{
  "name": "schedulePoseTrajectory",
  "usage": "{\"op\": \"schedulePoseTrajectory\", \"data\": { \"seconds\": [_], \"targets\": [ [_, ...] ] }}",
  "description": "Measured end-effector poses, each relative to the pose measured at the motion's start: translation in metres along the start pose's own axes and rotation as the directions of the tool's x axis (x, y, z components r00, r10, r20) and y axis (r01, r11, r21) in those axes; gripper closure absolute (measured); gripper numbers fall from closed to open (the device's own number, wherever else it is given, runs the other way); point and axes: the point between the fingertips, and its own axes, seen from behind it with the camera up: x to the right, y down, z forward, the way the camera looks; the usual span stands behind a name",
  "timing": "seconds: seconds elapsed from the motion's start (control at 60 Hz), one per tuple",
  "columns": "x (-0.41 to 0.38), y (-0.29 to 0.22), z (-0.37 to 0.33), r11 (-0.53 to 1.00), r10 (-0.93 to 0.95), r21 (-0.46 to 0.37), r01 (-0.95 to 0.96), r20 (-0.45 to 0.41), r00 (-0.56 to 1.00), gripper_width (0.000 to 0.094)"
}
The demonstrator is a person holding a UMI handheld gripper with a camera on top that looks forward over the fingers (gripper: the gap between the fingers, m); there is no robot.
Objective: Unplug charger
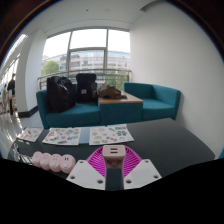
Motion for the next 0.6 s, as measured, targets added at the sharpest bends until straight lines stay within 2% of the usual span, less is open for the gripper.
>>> {"op": "schedulePoseTrajectory", "data": {
  "seconds": [0.067, 0.133, 0.283, 0.317, 0.383, 0.533, 0.6],
  "targets": [
    [0.018, 0.036, 0.006, 0.996, -0.012, -0.086, 0.011, -0.003, 1.000, 0.0768],
    [0.025, 0.066, 0.019, 0.991, -0.020, -0.130, 0.017, -0.020, 1.000, 0.0768],
    [0.029, 0.100, 0.031, 0.972, -0.037, -0.234, 0.032, -0.016, 0.999, 0.0739],
    [0.028, 0.098, 0.034, 0.977, -0.028, -0.212, 0.024, -0.017, 0.999, 0.0722],
    [0.029, 0.097, 0.034, 0.973, -0.029, -0.229, 0.023, -0.023, 0.999, 0.0718],
    [0.022, 0.094, 0.048, 0.975, -0.024, -0.222, 0.017, -0.025, 0.999, 0.0629],
    [0.020, 0.104, 0.053, 0.968, -0.021, -0.251, 0.012, -0.032, 0.999, 0.0536]
  ]
}}
